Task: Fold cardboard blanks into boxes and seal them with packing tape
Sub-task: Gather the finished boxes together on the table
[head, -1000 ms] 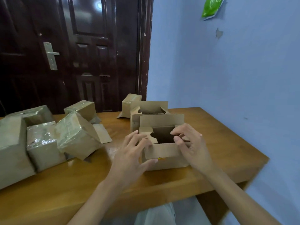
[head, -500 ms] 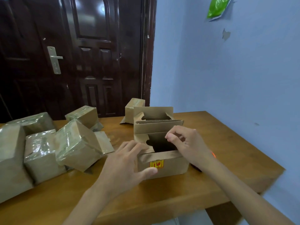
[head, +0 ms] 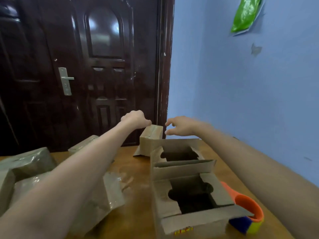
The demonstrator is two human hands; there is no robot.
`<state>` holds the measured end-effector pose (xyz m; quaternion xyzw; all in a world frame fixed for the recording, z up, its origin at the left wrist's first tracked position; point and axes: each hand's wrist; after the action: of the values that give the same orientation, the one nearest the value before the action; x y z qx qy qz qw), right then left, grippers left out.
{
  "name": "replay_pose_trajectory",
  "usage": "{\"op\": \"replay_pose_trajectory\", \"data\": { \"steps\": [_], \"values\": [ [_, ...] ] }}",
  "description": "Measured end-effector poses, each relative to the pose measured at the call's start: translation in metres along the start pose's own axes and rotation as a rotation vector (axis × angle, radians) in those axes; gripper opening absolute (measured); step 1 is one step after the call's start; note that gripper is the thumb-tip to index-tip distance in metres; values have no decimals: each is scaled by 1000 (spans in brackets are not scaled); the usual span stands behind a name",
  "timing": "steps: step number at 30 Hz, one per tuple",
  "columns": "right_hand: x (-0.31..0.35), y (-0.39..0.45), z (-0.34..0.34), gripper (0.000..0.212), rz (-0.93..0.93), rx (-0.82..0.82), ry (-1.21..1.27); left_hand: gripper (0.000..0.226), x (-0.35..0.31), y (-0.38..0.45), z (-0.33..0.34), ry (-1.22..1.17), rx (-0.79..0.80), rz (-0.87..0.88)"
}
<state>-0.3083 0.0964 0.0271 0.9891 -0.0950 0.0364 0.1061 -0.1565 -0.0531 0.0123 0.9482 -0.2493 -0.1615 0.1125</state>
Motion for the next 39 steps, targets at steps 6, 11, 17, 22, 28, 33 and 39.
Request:
{"op": "replay_pose_trajectory", "data": {
  "steps": [6, 11, 17, 22, 28, 33, 39],
  "values": [
    [-27, 64, 45, 73, 139, 309, 120, 84, -16, 63, 57, -15, 152, -9],
    [-36, 89, 81, 78, 127, 420, 95, 98, -23, 88, 84, 80, 233, 18],
    [-40, 101, 90, 72, 119, 413, 102, 89, -28, 85, 93, 176, 177, 85],
    [-30, 85, 65, 75, 169, 258, 218, 103, -11, 77, 48, 91, 53, 15],
    [1, 57, 12, 84, 177, -78, 328, 106, 32, 42, -65, -299, -30, -140],
    [43, 20, -31, 90, 216, -189, 774, 70, 56, -38, -136, -852, -78, -143],
    [82, -46, -53, 56, 107, -393, 987, 62, 90, -149, -144, -1245, 3, -197]
  ]
}}
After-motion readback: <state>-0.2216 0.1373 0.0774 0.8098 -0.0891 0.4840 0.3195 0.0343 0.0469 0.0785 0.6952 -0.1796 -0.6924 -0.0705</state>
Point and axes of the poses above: each hand's wrist, its own y-axis towards the middle knuckle, its own z-axis out of the palm, x = y × z, and after that the axes turned 13 degrees about -x, right-handed
